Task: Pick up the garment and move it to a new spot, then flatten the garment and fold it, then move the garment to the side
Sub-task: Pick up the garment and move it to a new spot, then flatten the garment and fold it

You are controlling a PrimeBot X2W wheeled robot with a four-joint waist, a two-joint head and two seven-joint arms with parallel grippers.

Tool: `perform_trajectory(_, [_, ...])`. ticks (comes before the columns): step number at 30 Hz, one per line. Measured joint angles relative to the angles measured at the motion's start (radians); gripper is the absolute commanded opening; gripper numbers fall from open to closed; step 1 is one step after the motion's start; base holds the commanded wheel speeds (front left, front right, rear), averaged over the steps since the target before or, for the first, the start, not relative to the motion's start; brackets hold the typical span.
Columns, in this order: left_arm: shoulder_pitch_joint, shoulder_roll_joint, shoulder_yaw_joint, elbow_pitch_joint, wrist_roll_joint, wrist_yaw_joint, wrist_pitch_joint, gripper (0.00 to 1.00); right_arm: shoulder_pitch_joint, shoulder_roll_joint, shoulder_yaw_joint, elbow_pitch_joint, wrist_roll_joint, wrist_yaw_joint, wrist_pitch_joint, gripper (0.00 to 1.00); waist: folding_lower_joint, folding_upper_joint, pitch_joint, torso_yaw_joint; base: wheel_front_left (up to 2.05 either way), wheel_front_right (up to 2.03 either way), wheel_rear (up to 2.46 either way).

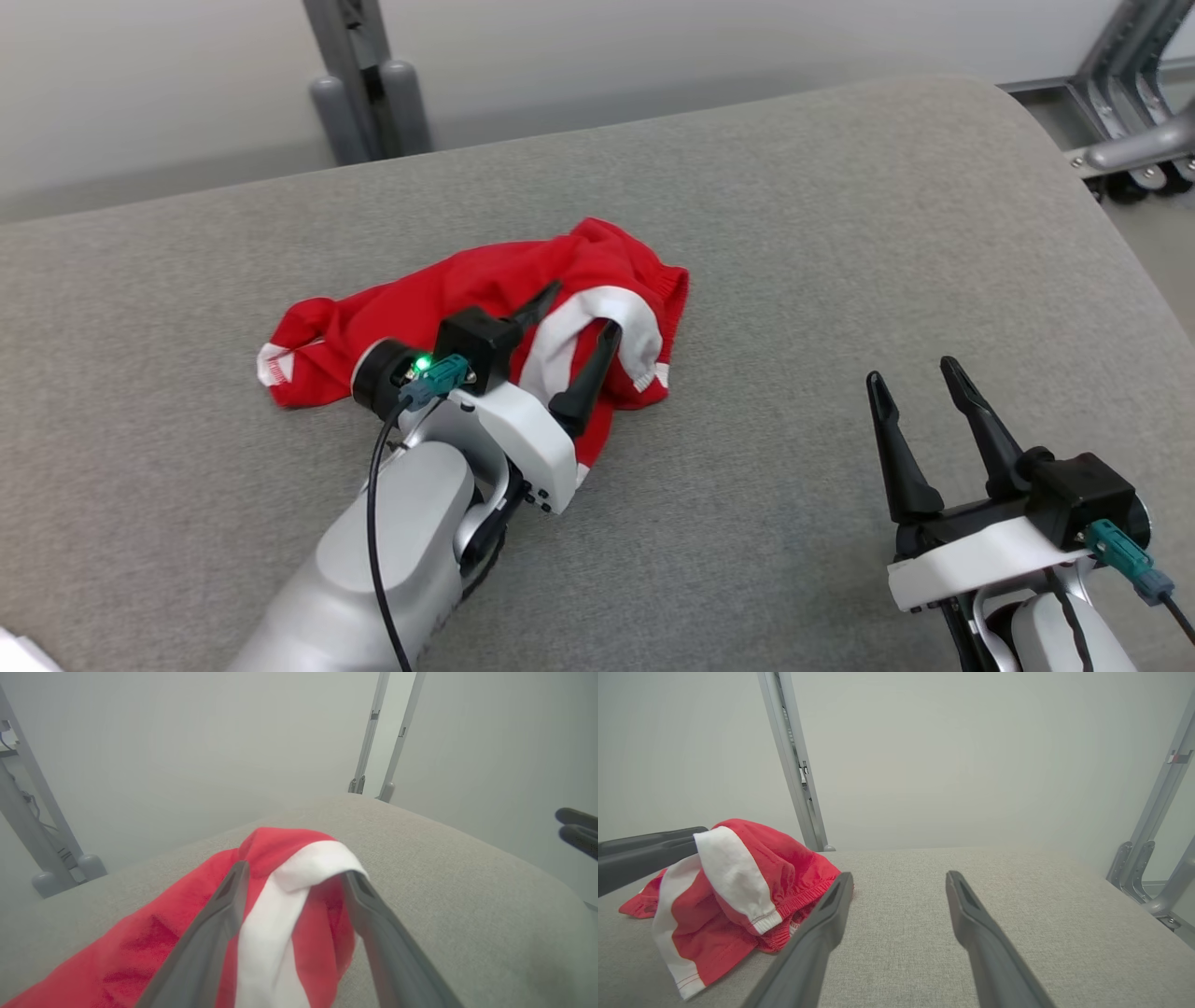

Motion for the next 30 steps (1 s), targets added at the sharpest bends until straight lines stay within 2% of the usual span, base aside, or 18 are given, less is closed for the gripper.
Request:
perform_trajectory(7, [0.112, 0.001, -0.030, -0.036, -0.130, 0.033, 0.020, 1.00, 0.012, 0.000, -0.011, 0.001, -0.009, 0.000, 0.000, 1.00, 0.0000, 0.0000, -0.031, 0.077, 0.00, 0.00, 0.00])
perform_trajectory(12, [0.192, 0.001, -0.036, -0.041, -0.197, 0.062, 0.030, 1.00, 0.012, 0.000, -0.006, 0.002, -0.009, 0.000, 0.000, 1.00, 0.0000, 0.0000, -0.050, 0.104, 0.00, 0.00, 0.00])
perform_trajectory(18, [0.239, 0.000, -0.068, -0.014, -0.284, 0.075, 0.073, 1.00, 0.009, 0.000, 0.001, 0.001, -0.011, 0.000, 0.000, 1.00, 0.0000, 0.0000, -0.037, 0.082, 0.00, 0.00, 0.00])
perform_trajectory(23, [0.218, 0.000, -0.073, 0.028, -0.316, 0.094, 0.049, 1.00, -0.001, 0.000, -0.002, -0.001, -0.017, 0.000, 0.000, 1.00, 0.0000, 0.0000, -0.017, 0.046, 0.00, 0.00, 0.00])
perform_trajectory(26, [0.198, -0.001, -0.069, 0.070, -0.338, 0.123, 0.039, 1.00, -0.002, 0.000, -0.003, -0.001, -0.018, 0.000, 0.000, 1.00, 0.0000, 0.0000, -0.005, 0.023, 0.00, 0.00, 0.00])
perform_trajectory(30, [0.168, 0.000, -0.082, 0.102, -0.361, 0.122, 0.026, 1.00, -0.005, 0.000, -0.005, -0.004, -0.018, 0.000, 0.000, 1.00, 0.0001, 0.0000, 0.009, -0.003, 0.00, 0.00, 0.00])
